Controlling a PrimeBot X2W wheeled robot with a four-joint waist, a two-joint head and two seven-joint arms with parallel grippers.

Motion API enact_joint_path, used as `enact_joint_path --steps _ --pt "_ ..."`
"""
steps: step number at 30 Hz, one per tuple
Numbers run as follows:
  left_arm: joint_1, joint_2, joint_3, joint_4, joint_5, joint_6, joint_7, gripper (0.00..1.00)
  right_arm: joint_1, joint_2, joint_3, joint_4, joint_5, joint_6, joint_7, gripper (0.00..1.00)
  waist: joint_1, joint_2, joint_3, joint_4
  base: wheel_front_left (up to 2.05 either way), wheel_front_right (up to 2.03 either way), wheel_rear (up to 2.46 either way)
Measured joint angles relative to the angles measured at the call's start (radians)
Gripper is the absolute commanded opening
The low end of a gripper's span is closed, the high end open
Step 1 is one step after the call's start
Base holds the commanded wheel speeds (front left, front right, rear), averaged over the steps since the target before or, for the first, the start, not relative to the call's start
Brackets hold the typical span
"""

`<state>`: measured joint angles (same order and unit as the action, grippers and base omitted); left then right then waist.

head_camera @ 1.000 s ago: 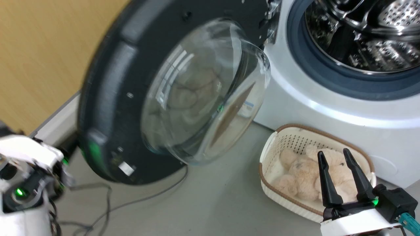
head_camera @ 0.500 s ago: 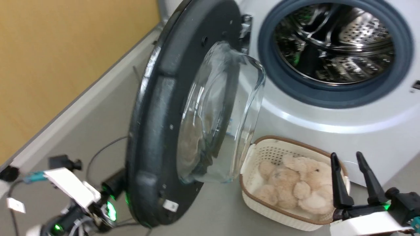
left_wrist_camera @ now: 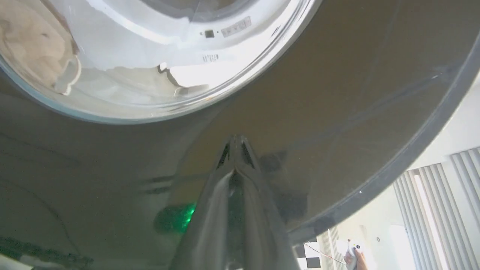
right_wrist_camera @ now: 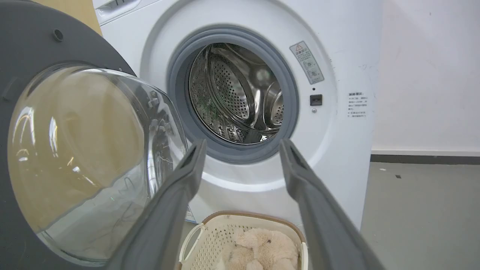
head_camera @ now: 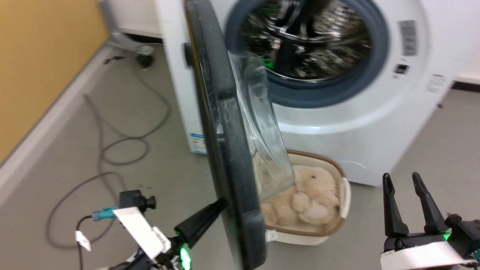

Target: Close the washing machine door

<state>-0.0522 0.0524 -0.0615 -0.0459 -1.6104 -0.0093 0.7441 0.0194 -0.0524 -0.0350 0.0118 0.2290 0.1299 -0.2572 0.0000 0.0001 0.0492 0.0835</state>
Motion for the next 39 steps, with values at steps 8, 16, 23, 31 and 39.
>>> enact_joint_path --steps 8,16,23,31,39 --pt "-0.007 0.001 -0.084 0.005 -0.046 -0.030 -0.150 0.00 -0.004 0.001 0.007 -0.007 0.000 0.000 0.000 1.00 0.0000 0.0000 0.033 -0.159 0.00 0.00 0.00" --pt "-0.120 -0.003 -0.137 0.067 -0.031 -0.055 -0.269 0.00 -0.008 0.001 0.007 -0.017 0.005 0.000 0.000 1.00 0.0000 -0.0001 0.089 -0.319 0.00 0.00 0.00" --pt "-0.247 -0.002 -0.163 0.182 -0.032 -0.066 -0.404 0.00 -0.022 0.001 0.030 -0.019 0.046 0.000 0.000 1.00 0.0001 0.0000 0.147 -0.437 0.00 0.00 0.00" --pt "-0.411 -0.004 -0.190 0.316 -0.066 -0.093 -0.524 0.00 -0.028 0.000 0.058 -0.014 0.064 0.000 0.000 1.00 0.0001 0.0000 0.188 -0.530 0.00 0.00 0.00" --pt "-0.466 -0.005 -0.222 0.392 -0.074 -0.109 -0.560 0.00 -0.028 0.000 0.063 -0.017 0.072 0.000 0.000 1.00 0.0000 0.0000 0.175 -0.526 0.00 0.00 0.00"
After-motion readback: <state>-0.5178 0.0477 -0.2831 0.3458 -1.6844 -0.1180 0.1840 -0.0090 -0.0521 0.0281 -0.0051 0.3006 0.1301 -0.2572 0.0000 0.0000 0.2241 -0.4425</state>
